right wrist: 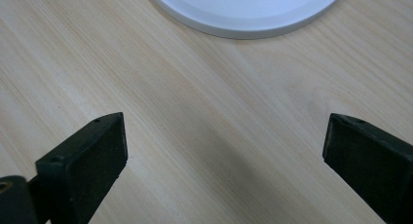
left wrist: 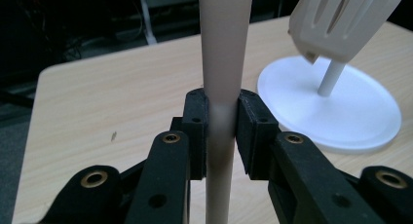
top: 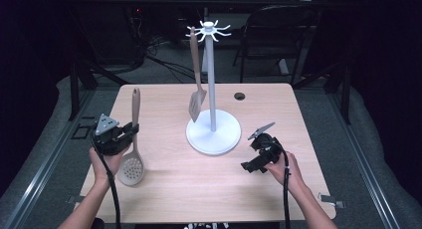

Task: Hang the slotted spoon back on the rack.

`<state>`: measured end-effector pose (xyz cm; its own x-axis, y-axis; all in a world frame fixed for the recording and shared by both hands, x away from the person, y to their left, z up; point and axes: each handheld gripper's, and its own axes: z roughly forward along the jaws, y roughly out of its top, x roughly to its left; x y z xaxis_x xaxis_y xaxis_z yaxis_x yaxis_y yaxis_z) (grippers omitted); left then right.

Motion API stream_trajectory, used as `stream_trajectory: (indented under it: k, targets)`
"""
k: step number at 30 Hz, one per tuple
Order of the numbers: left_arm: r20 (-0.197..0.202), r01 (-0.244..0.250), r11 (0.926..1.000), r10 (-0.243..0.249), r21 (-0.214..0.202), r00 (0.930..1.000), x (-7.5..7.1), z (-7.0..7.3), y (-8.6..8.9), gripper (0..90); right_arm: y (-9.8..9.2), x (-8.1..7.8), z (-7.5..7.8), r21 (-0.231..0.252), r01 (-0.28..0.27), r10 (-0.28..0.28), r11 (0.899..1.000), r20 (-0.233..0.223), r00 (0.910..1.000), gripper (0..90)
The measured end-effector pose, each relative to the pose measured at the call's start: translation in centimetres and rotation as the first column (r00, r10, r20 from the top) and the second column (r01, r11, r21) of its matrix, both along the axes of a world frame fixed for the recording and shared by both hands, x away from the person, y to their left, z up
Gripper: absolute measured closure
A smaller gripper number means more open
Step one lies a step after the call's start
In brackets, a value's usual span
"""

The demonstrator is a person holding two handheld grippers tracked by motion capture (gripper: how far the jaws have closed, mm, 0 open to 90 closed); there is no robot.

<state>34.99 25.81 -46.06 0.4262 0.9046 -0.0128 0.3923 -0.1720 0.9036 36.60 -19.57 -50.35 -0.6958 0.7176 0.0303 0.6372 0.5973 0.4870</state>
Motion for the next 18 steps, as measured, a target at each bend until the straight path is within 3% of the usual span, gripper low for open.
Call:
stream_trajectory:
  k: [4, 9, 18]
  targets:
    - [0.062, 0.007, 0.9996, -0.005, -0.029, 0.9981, -0.7, 1.2, -0.5, 75.7, -0.1, 0.0, 0.0, -0.002, 0.004, -0.004, 1.0, 0.005, 1.0, 2.1]
    - [0.119, 0.028, 0.999, -0.023, -0.035, 0.9926, -1.0, 2.4, -1.3, 75.8, -0.1, 0.0, 0.0, 0.004, 0.005, -0.005, 1.0, -0.001, 1.0, 2.1]
    - [0.151, 0.078, 0.9965, -0.072, -0.032, 0.9858, -0.7, 3.3, -3.0, 75.8, -0.3, 0.0, -0.1, 0.004, 0.011, -0.011, 1.0, -0.001, 0.9999, 2.1]
